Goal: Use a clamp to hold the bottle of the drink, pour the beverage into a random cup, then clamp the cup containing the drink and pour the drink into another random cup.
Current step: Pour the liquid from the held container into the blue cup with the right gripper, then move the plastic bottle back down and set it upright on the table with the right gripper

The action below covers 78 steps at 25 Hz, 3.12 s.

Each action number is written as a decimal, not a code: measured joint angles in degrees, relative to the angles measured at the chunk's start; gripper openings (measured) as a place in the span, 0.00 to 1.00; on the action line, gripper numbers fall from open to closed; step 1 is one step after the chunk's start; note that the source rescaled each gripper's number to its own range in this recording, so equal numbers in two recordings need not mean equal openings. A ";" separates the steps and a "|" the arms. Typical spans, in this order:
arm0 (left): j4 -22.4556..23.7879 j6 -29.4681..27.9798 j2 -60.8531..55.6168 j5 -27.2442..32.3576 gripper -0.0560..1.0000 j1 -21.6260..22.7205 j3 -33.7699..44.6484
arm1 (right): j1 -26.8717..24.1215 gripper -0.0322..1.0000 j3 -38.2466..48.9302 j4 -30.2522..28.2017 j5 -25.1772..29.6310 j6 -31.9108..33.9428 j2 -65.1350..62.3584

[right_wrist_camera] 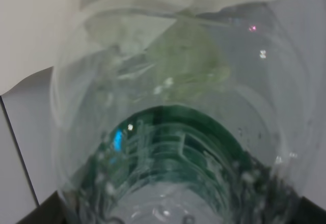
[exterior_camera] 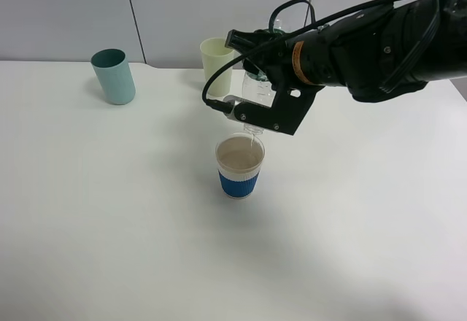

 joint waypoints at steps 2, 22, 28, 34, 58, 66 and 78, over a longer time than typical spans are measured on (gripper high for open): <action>0.00 0.00 0.00 0.00 1.00 0.00 0.00 | 0.00 0.03 0.00 0.00 -0.02 -0.48 0.00; 0.00 0.00 0.00 0.00 1.00 0.00 0.00 | 0.00 0.03 0.00 10.26 -1.40 19.22 0.00; 0.00 0.00 0.00 0.00 1.00 0.00 0.00 | -1.72 0.03 0.00 22.75 -2.67 34.61 0.00; 0.00 0.00 0.00 0.00 1.00 0.00 0.00 | -7.13 0.03 0.00 39.52 -5.22 51.24 -1.64; 0.00 0.00 0.00 0.04 1.00 0.00 0.00 | -24.16 0.03 10.31 57.52 -28.93 66.16 -3.28; 0.00 0.00 0.00 0.04 1.00 0.00 0.00 | -24.22 0.03 10.31 85.52 -35.43 44.31 1.63; 0.00 0.00 0.00 0.04 1.00 0.00 0.00 | -24.27 0.03 10.31 106.17 -54.16 32.60 12.87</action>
